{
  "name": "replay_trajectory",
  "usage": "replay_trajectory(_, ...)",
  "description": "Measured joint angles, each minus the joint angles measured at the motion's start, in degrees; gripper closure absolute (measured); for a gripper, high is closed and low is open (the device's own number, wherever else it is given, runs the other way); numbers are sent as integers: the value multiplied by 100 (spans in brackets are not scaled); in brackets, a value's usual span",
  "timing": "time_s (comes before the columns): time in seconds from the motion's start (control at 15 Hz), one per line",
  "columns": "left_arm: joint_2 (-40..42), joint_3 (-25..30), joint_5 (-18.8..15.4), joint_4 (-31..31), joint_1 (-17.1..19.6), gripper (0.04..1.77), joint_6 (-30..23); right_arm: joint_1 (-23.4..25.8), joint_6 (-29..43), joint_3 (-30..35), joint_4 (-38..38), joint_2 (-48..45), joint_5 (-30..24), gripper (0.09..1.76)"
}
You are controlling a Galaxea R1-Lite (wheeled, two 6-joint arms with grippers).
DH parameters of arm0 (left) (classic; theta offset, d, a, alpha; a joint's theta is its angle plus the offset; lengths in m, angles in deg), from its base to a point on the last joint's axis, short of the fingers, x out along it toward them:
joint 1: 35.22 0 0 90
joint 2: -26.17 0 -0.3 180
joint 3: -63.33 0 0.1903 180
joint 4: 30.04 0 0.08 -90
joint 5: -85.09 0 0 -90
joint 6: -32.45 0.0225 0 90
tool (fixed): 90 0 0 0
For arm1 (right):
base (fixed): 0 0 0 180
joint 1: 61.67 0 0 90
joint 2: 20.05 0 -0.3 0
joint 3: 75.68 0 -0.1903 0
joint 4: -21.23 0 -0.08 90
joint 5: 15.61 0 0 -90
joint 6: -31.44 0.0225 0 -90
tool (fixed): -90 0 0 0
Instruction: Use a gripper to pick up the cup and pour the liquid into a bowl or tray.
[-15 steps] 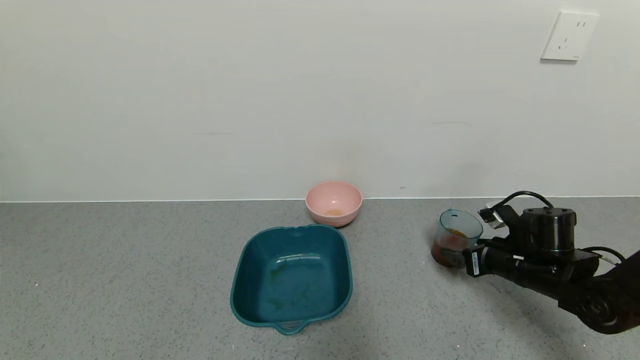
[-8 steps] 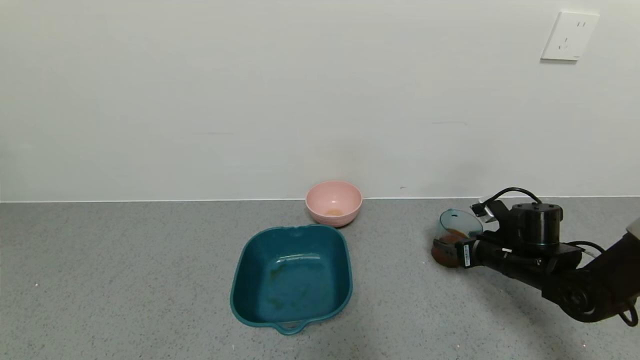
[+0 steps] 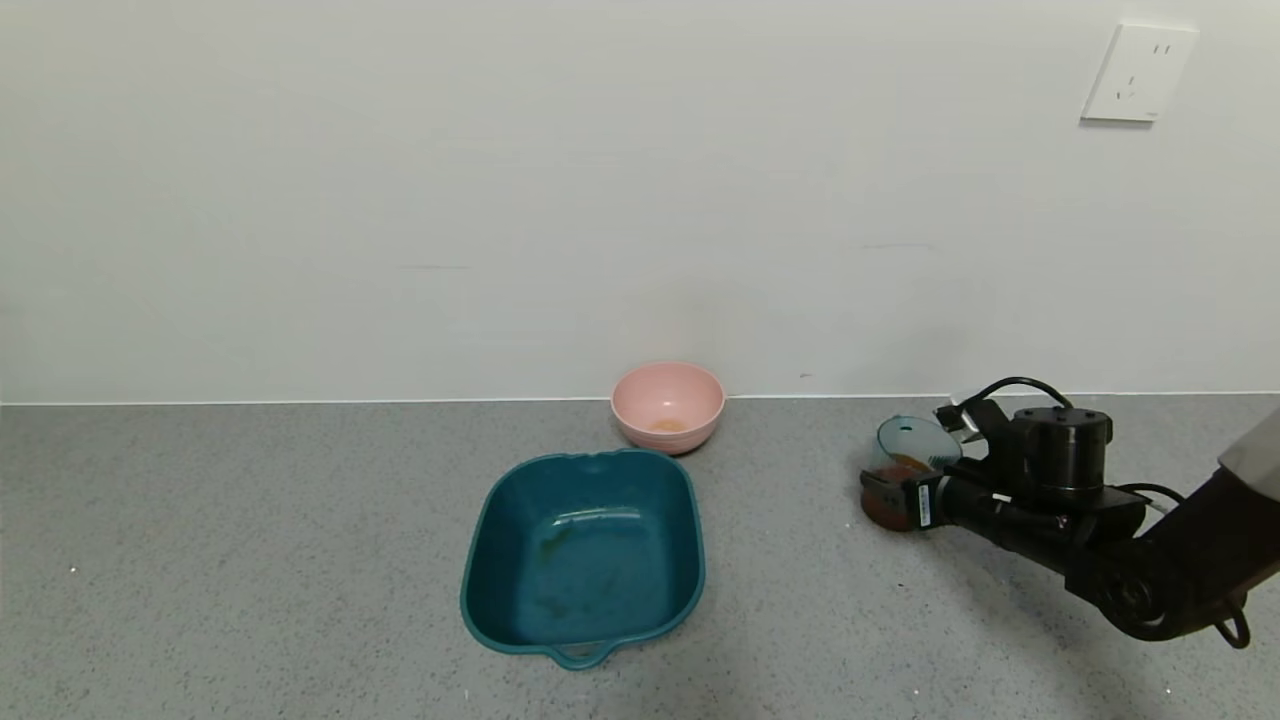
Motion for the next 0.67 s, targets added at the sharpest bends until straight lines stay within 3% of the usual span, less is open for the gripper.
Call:
replay_trajectory(0.07,0,0,2,0,0,9,0,4,0,0,-24,22,11,14)
replay_trajectory(0.2,0,0,0,0,0,9,0,9,-2,0,-35,51,16,42)
replay_trajectory(0.27,0,0,2,0,0,9,0,17,-5,0,-35,52,16,46)
replay_trajectory(0.67,0,0,0,0,0,9,0,15,-2,5,9,52,17,48)
